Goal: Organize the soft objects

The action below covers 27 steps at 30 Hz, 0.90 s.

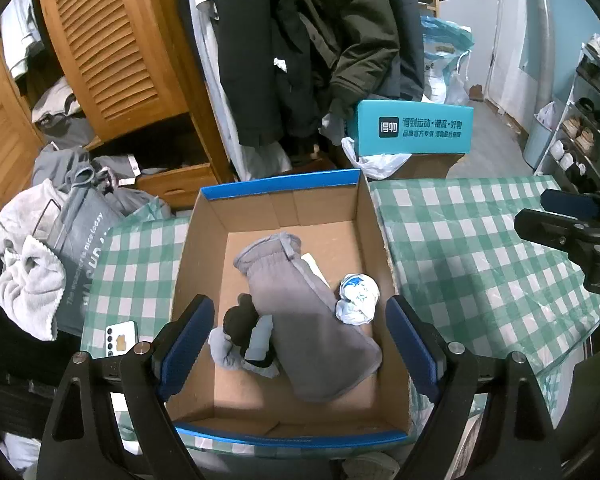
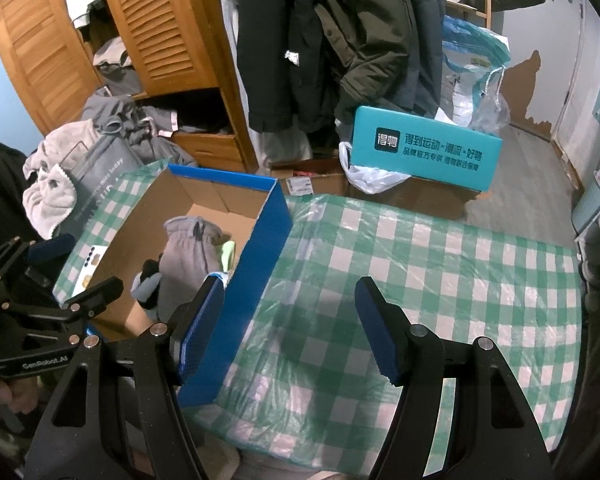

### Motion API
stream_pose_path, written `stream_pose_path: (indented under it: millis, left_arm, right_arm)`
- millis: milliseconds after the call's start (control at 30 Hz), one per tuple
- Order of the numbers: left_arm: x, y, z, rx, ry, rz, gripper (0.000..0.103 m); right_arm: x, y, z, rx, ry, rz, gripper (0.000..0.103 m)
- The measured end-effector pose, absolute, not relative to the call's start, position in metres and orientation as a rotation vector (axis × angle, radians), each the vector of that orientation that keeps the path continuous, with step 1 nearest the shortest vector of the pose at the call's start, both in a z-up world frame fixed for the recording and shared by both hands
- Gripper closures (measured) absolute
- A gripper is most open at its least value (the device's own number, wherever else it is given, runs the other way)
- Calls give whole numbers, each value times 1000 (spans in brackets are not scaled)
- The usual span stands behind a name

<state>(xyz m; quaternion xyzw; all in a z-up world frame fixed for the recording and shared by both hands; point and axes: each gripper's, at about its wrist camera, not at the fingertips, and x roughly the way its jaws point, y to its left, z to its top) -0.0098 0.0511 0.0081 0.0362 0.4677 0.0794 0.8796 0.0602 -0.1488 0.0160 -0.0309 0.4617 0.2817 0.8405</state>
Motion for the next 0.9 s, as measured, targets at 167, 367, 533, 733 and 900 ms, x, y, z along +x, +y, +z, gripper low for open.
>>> stream_pose_path:
  millis: [167,367,533,733,900]
  left_arm:
    - [-10,51,8,76,975,165,14]
    - [-10,51,8,76,975,165,14]
    - [-10,51,8,77,974,166,14]
    - [-10,52,5,84,975,178,14]
    - [-10,52,4,83,973,172,14]
  right_arm:
    - [60,-148,16,-65,975,596,35]
    - [60,-149,16,-68,976,595,35]
    - [60,-150,15,-67,979,594,35]
    - [60,-150,15,-69,980,595,35]
    - [60,-150,15,-70,979,594,35]
